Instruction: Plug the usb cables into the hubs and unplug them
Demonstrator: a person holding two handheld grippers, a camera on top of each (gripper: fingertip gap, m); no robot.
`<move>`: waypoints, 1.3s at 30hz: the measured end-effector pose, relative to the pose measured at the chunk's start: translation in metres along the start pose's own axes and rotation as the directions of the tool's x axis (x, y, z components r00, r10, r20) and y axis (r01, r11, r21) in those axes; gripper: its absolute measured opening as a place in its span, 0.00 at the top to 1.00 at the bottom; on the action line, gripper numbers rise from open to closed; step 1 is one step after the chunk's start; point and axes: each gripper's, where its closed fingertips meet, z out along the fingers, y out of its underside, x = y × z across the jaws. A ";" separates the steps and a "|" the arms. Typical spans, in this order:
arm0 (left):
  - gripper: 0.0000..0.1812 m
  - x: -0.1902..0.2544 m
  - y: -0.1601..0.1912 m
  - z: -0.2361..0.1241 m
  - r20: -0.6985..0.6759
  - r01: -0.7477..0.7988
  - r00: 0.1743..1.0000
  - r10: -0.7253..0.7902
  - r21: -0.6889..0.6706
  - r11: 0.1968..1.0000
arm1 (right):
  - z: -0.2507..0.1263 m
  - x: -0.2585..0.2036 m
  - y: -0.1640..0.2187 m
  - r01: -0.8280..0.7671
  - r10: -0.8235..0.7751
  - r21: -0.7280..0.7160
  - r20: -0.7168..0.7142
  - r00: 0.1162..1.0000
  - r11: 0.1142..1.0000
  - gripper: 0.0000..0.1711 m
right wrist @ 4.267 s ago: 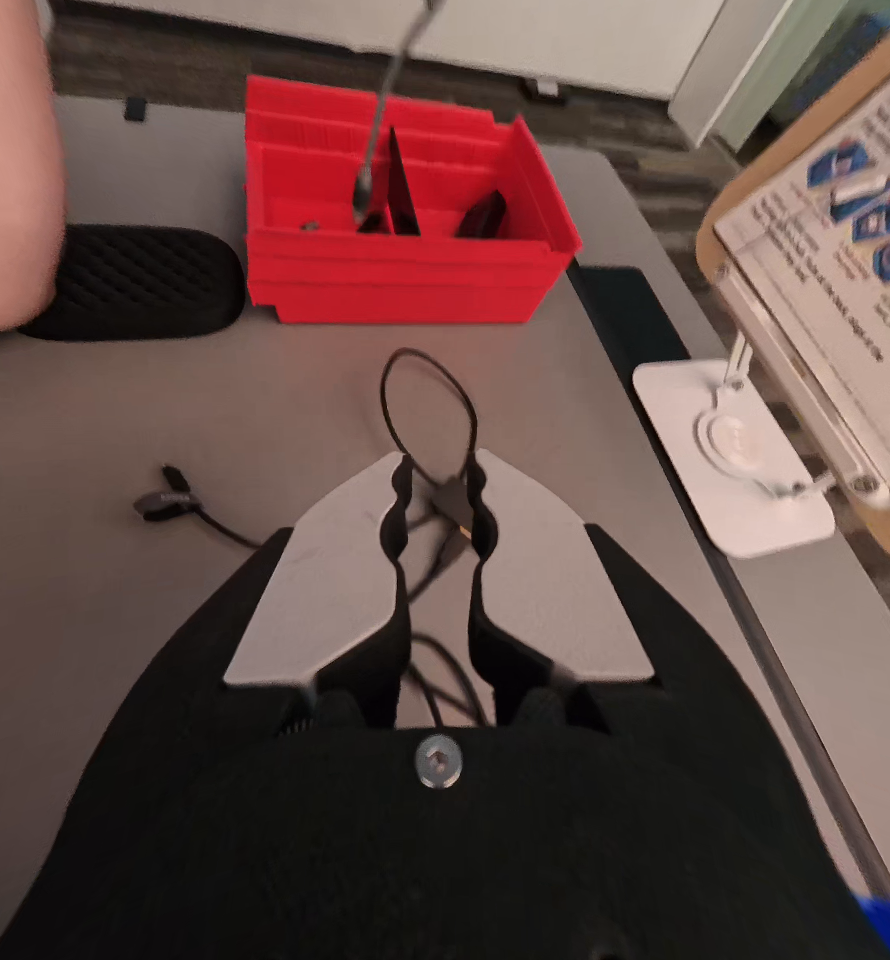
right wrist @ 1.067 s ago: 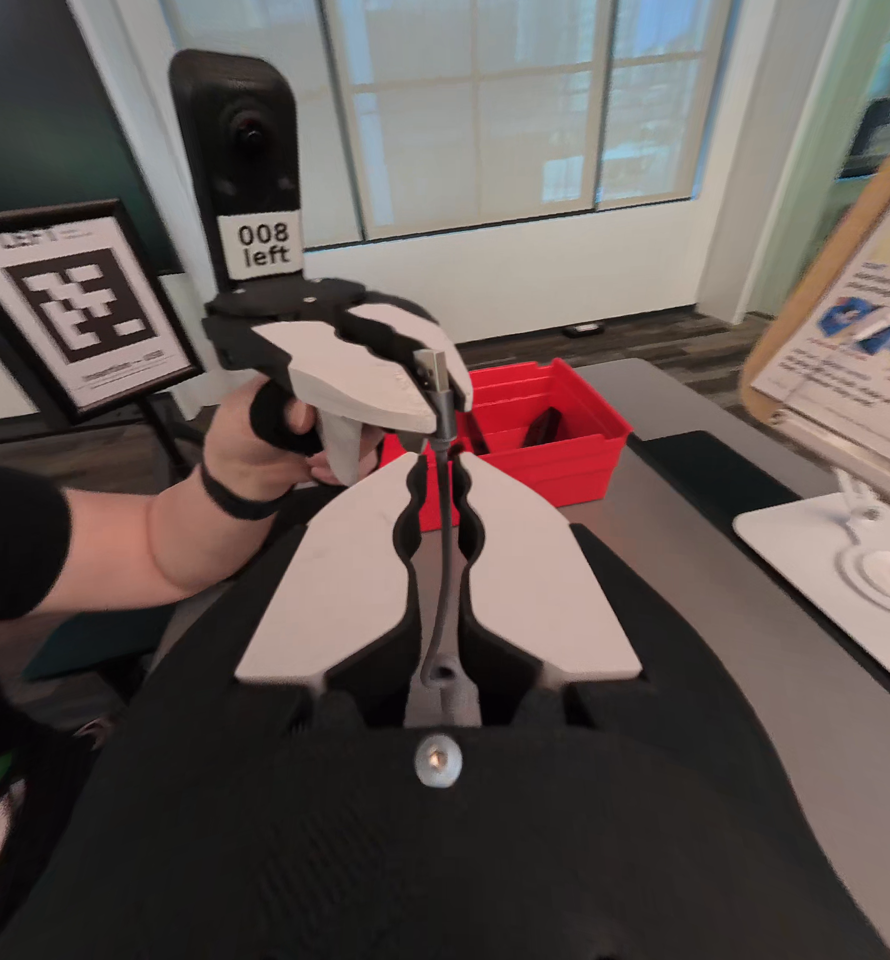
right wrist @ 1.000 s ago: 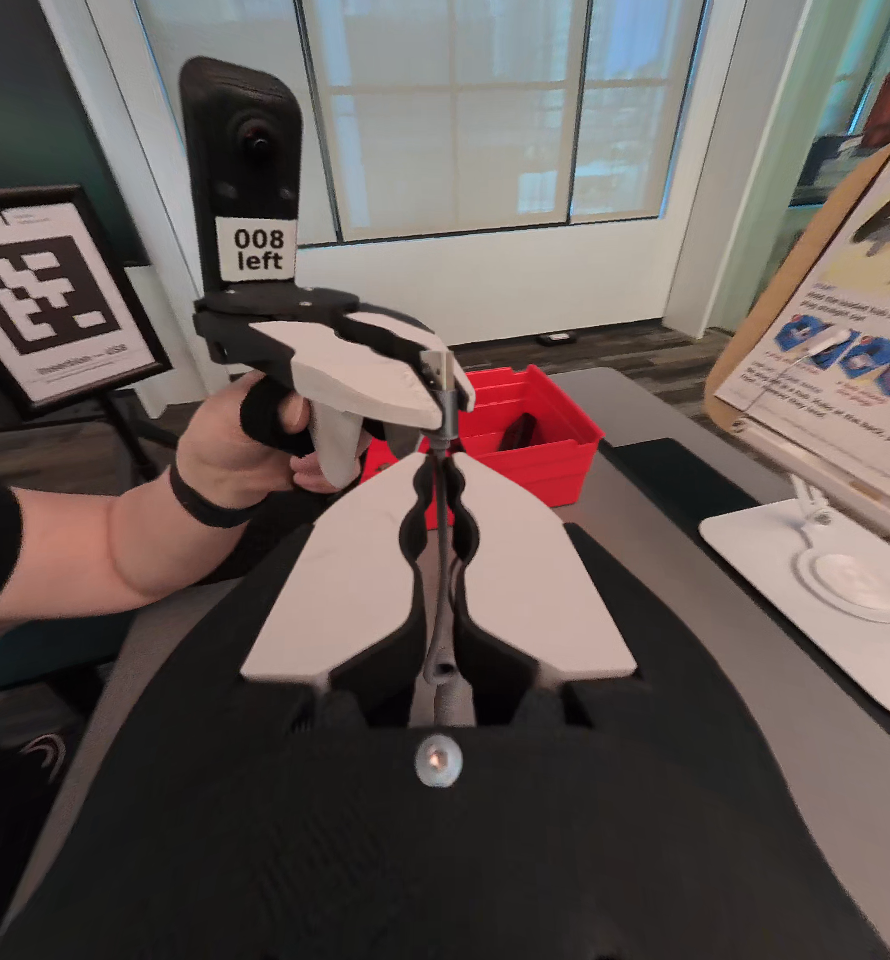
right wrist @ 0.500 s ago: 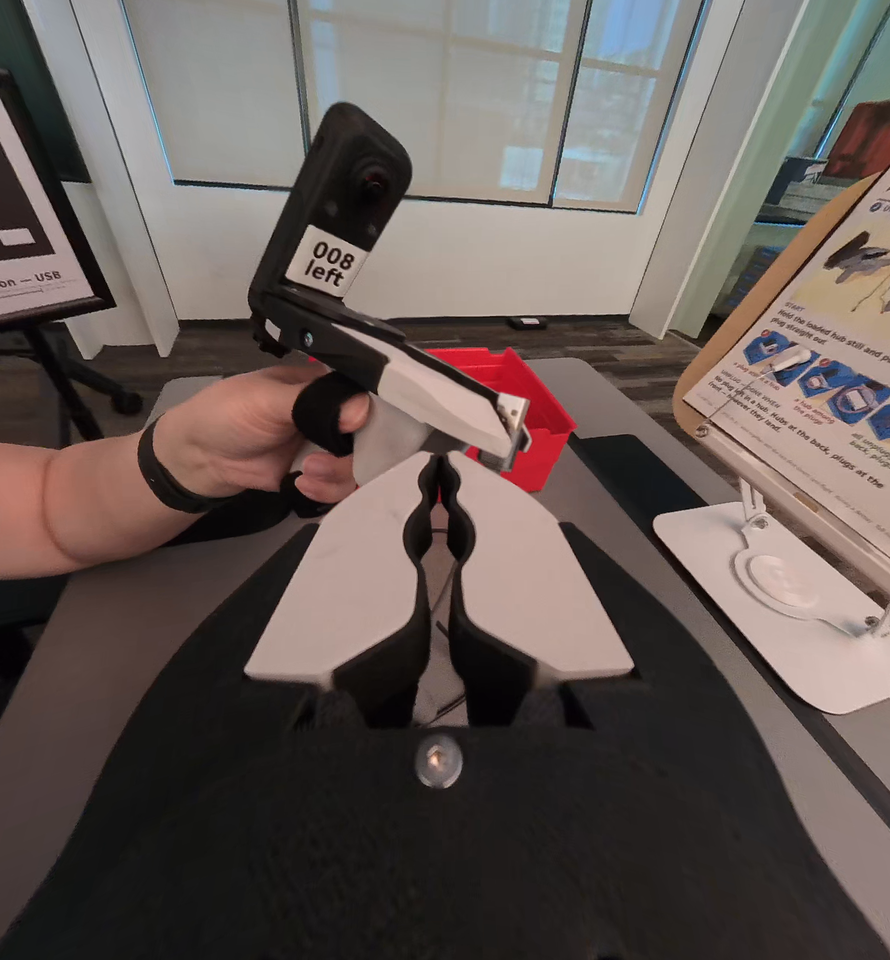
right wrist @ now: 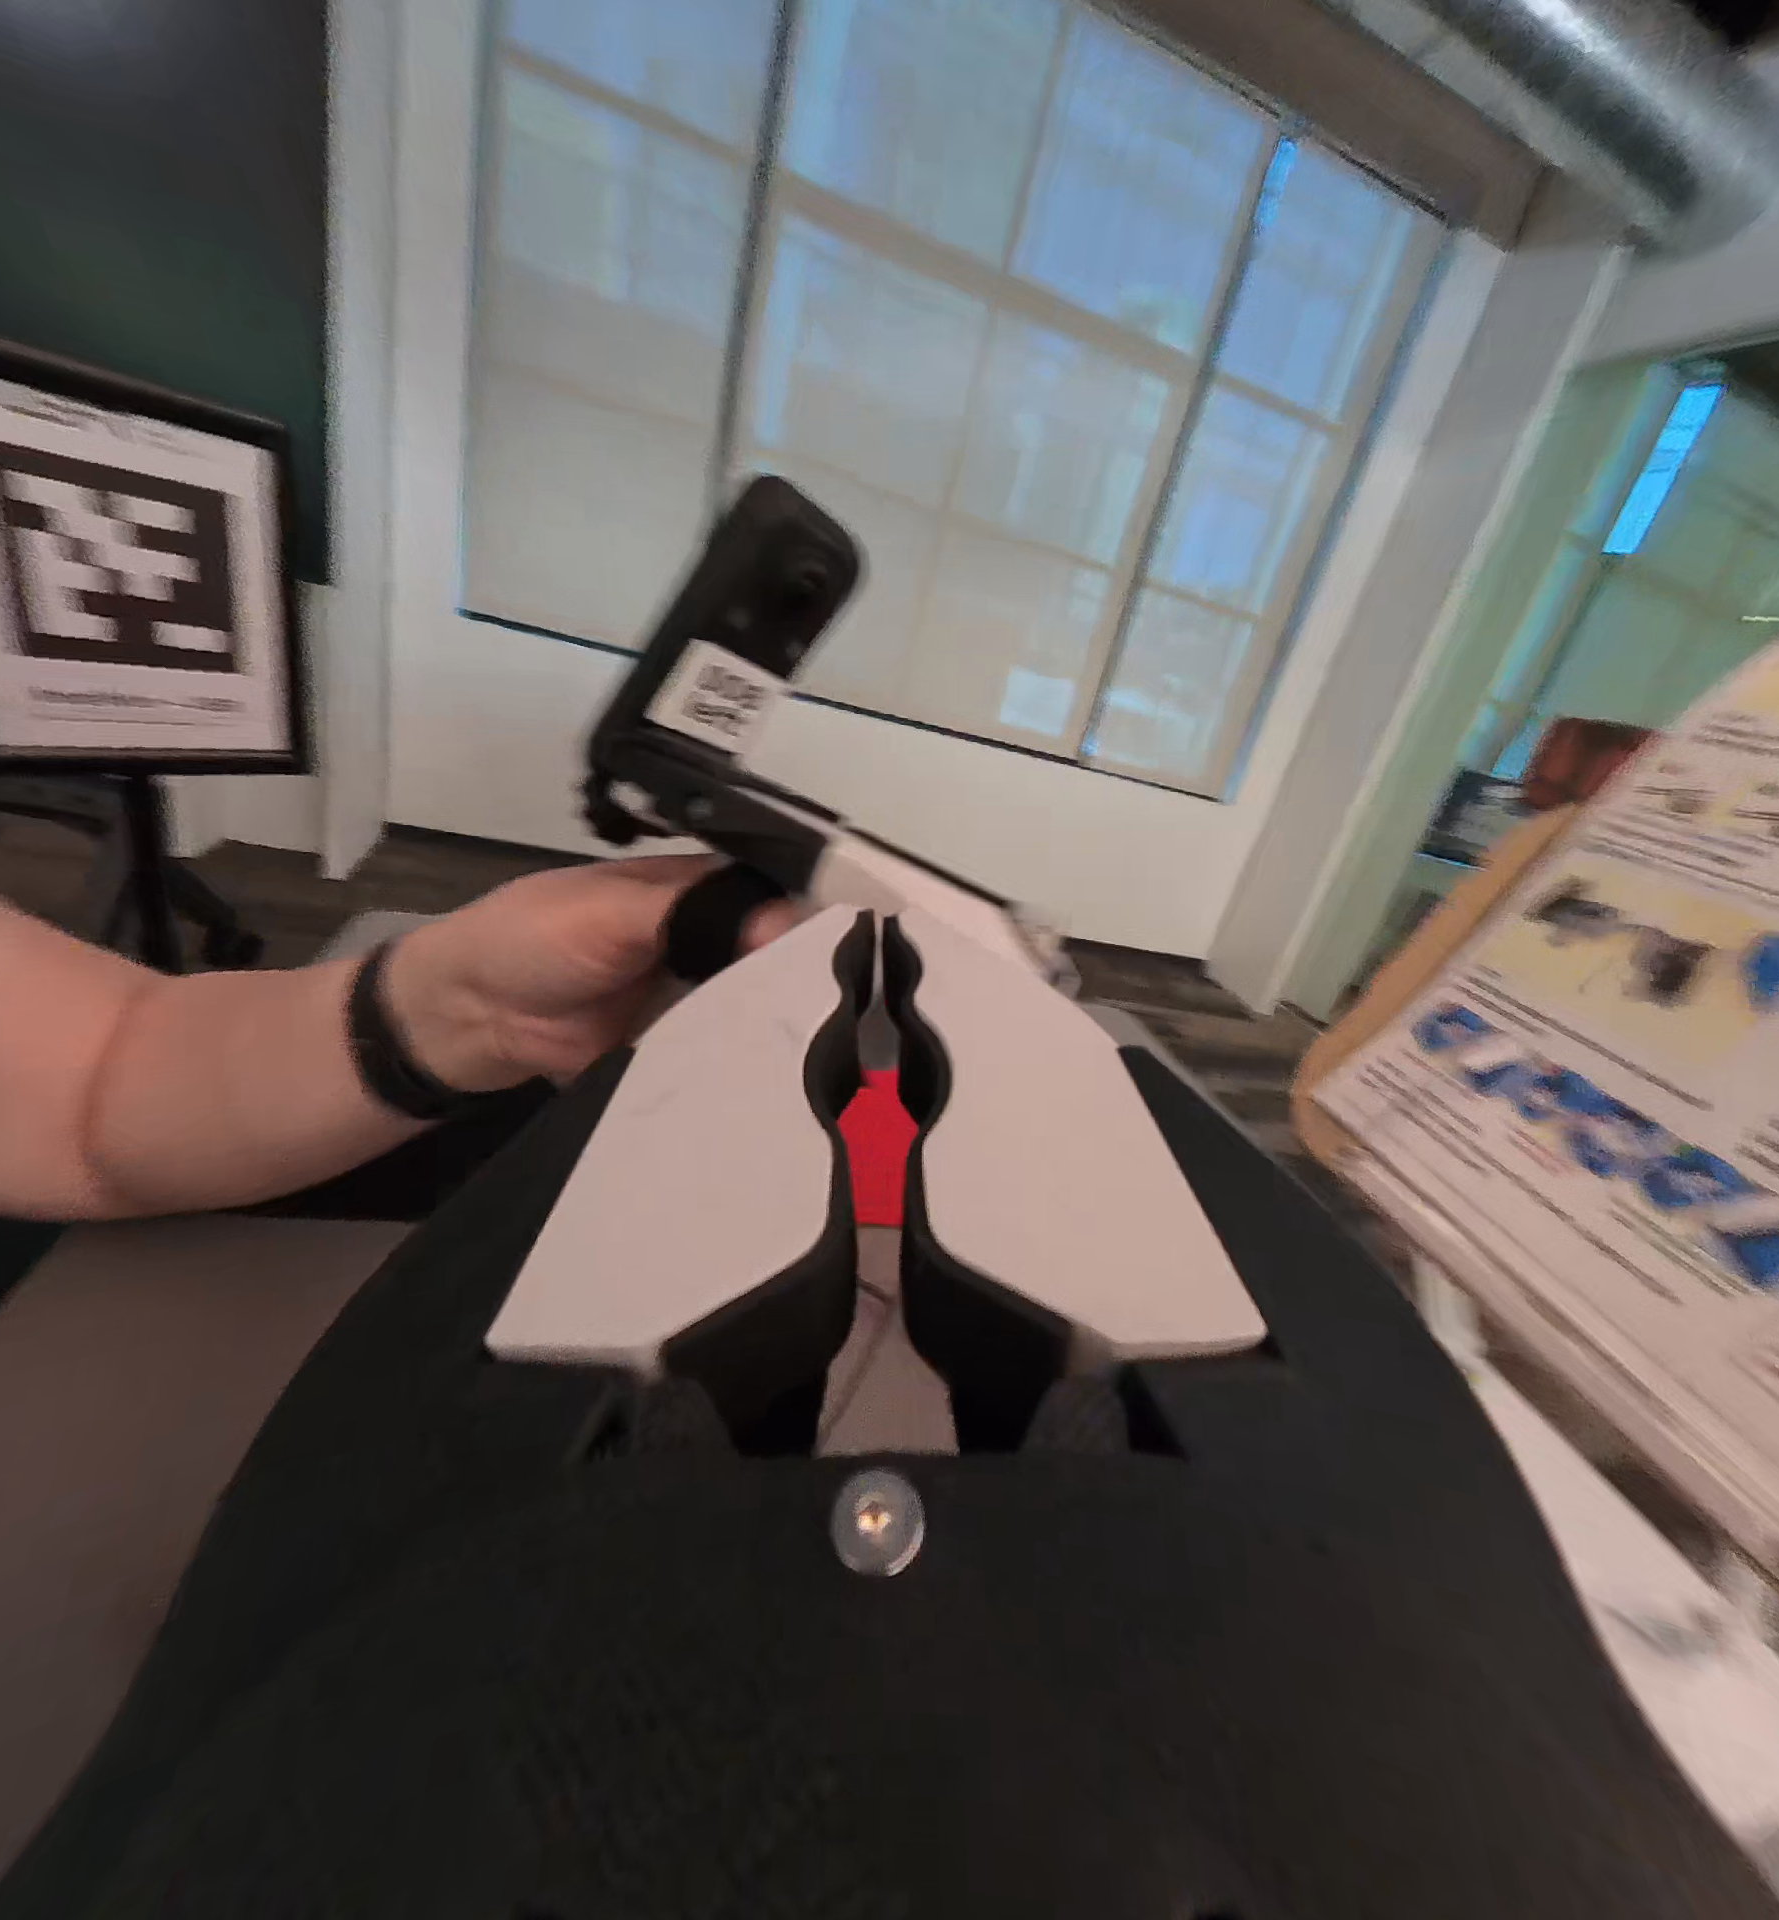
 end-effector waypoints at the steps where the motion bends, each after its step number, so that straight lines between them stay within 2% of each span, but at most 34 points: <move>1: 0.95 -0.002 -0.003 -0.004 -0.003 0.021 1.000 -0.021 0.008 1.000 | 0.006 -0.016 0.000 -0.035 0.035 0.000 0.084 0.996 0.999 1.00; 3: 0.96 -0.008 -0.010 -0.013 0.003 0.046 0.999 -0.046 0.012 0.999 | 0.023 -0.049 0.014 -0.112 0.126 -0.077 0.224 0.966 0.991 1.00; 4: 0.96 -0.011 -0.014 -0.017 0.010 0.050 0.999 -0.050 0.020 0.999 | 0.036 -0.056 0.030 -0.126 0.156 -0.153 0.208 0.965 0.980 1.00; 7: 0.96 -0.011 -0.024 -0.029 0.005 0.058 0.998 -0.058 0.032 0.998 | 0.063 -0.043 0.089 -0.091 0.073 -0.323 -0.068 0.995 0.942 1.00; 9: 0.95 -0.002 -0.027 -0.031 -0.024 0.064 0.998 -0.063 0.035 0.997 | 0.069 -0.038 0.109 -0.071 0.004 -0.333 -0.196 0.981 0.940 1.00; 11: 0.96 0.016 -0.027 -0.028 -0.082 0.081 0.994 -0.078 0.032 0.996 | 0.071 -0.033 0.113 -0.053 -0.030 -0.261 -0.304 0.952 0.964 1.00; 16: 0.95 0.065 -0.017 -0.014 -0.249 0.169 0.955 -0.160 0.016 0.985 | 0.081 -0.057 0.094 -0.154 0.157 0.033 -0.274 0.949 0.987 1.00; 18: 0.95 0.075 -0.023 -0.016 -0.278 0.183 0.947 -0.158 0.065 0.981 | 0.072 -0.045 0.084 -0.113 0.153 0.139 -0.326 0.933 0.984 0.97; 20: 0.95 0.078 -0.025 -0.019 -0.269 0.167 0.953 -0.140 0.080 0.983 | 0.060 -0.027 0.075 0.026 0.035 0.135 -0.426 0.904 0.990 0.89; 23: 0.96 0.079 -0.029 -0.021 -0.286 0.220 0.941 -0.182 0.108 0.970 | 0.030 -0.002 0.038 0.280 -0.152 0.127 -0.597 0.787 0.952 0.77; 25: 0.96 0.077 -0.028 -0.020 -0.303 0.260 0.927 -0.220 0.097 0.961 | 0.010 0.003 0.010 0.408 -0.220 0.158 -0.642 0.734 0.899 0.77; 28: 0.95 0.075 -0.022 -0.015 -0.328 0.302 0.907 -0.265 0.068 0.951 | -0.006 -0.008 -0.021 0.507 -0.286 0.242 -0.596 0.751 0.827 0.82; 30: 0.95 0.075 -0.021 -0.014 -0.347 0.335 0.890 -0.295 0.060 0.940 | -0.006 -0.017 -0.024 0.549 -0.372 0.237 -0.522 0.768 0.802 0.86; 33: 0.95 0.072 -0.020 -0.013 -0.329 0.324 0.900 -0.286 0.066 0.944 | -0.007 -0.010 -0.019 0.576 -0.441 0.144 -0.505 0.742 0.805 0.92; 39: 0.95 0.069 -0.020 -0.013 -0.313 0.321 0.908 -0.279 0.089 0.943 | -0.007 -0.010 -0.017 0.549 -0.420 0.148 -0.494 0.761 0.822 0.94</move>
